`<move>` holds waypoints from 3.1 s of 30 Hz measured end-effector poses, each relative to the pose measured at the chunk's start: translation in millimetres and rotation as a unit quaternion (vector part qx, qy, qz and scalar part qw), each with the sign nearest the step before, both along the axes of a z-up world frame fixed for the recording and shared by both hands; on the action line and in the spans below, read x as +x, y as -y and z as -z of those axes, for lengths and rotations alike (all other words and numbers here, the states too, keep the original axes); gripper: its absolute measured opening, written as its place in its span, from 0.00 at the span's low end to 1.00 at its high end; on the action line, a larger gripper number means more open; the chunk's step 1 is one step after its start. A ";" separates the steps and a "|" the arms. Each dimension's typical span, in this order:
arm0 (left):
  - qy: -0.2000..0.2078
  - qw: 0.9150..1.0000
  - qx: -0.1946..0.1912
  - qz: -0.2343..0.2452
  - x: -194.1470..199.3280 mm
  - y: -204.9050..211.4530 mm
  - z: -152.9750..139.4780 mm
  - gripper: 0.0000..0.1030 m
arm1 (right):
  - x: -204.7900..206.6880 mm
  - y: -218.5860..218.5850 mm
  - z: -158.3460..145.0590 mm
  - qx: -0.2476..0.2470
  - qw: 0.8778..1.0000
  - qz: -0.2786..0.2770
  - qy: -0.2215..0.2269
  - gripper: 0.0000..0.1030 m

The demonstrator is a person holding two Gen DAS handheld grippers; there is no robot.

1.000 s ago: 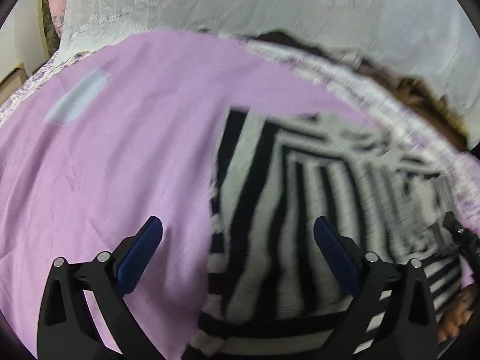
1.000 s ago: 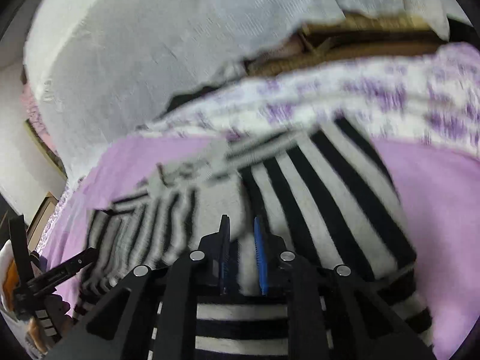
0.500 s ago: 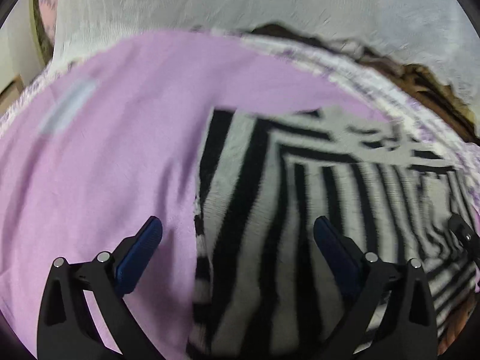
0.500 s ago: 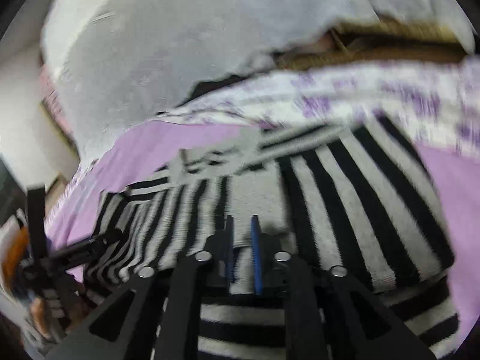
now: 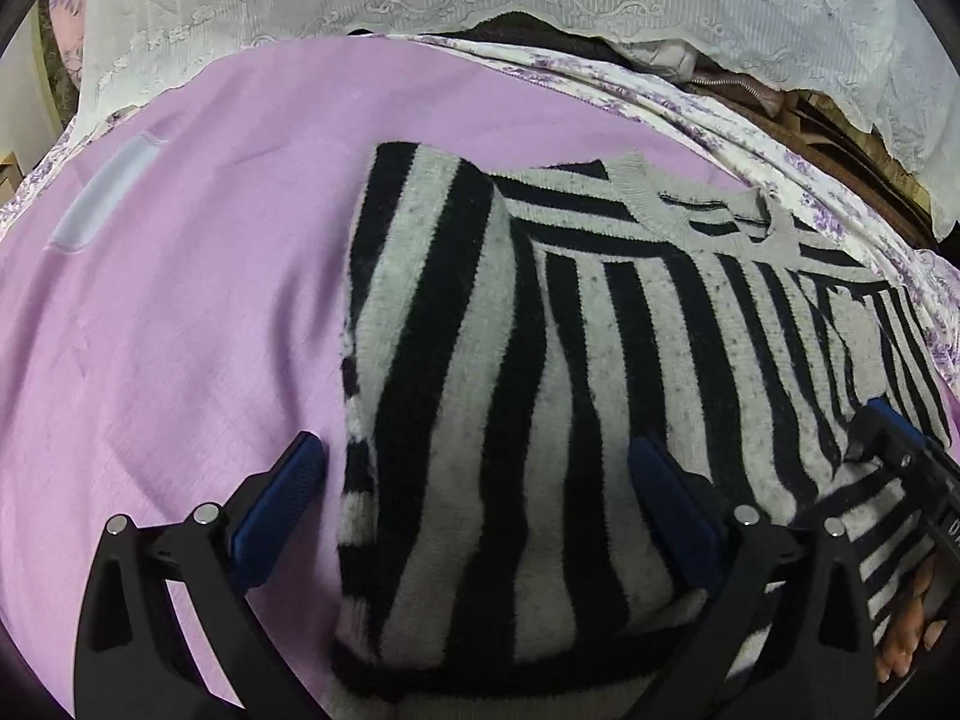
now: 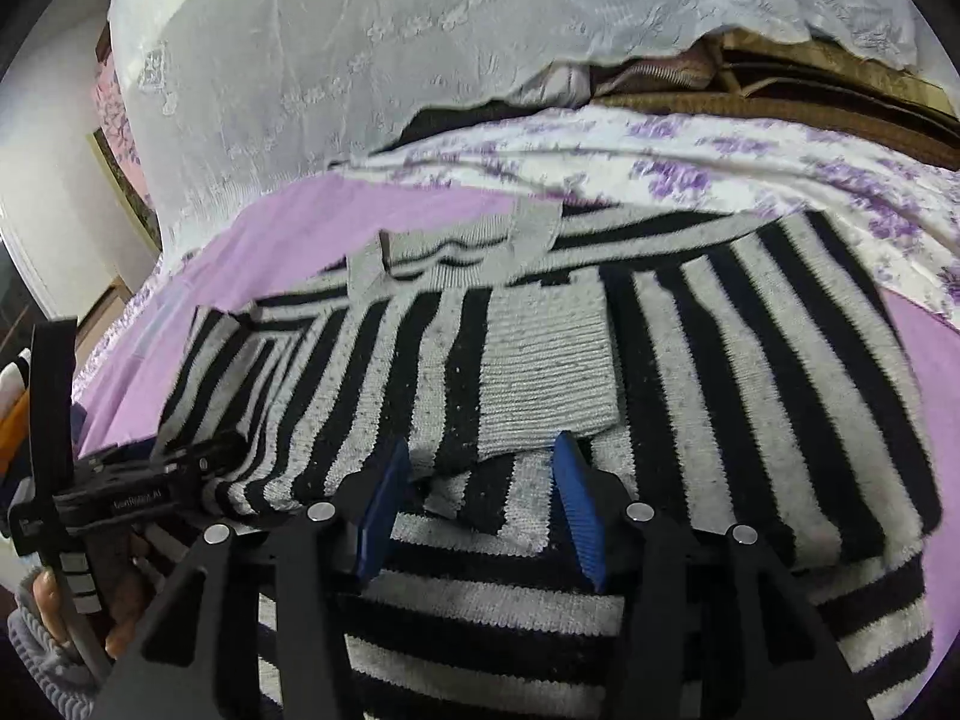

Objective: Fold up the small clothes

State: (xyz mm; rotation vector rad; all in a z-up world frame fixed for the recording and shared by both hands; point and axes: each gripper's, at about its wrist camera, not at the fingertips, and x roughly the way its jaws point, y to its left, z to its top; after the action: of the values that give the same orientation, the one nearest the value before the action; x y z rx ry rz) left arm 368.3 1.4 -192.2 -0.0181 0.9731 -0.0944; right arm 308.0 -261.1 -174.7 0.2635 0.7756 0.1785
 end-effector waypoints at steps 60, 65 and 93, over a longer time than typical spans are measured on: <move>-0.064 0.954 -0.249 0.155 -211.2 -73.5 -0.4 0.95 | -243.4 111.4 18.9 0.130 0.990 0.053 -0.034 0.52; -0.056 0.961 -0.226 0.151 -204.4 -63.4 -0.2 0.91 | -242.8 105.8 18.6 0.127 0.991 0.040 -0.033 0.40; -0.054 0.960 -0.228 0.152 -216.4 -62.1 -0.2 0.77 | -250.4 103.7 24.5 0.202 0.979 0.002 -0.039 0.34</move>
State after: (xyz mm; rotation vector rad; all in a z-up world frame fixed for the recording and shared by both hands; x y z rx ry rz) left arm 151.9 63.5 -192.0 -0.3012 1.0401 -0.6051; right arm 57.6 -364.7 -199.1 0.6614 0.8122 0.3235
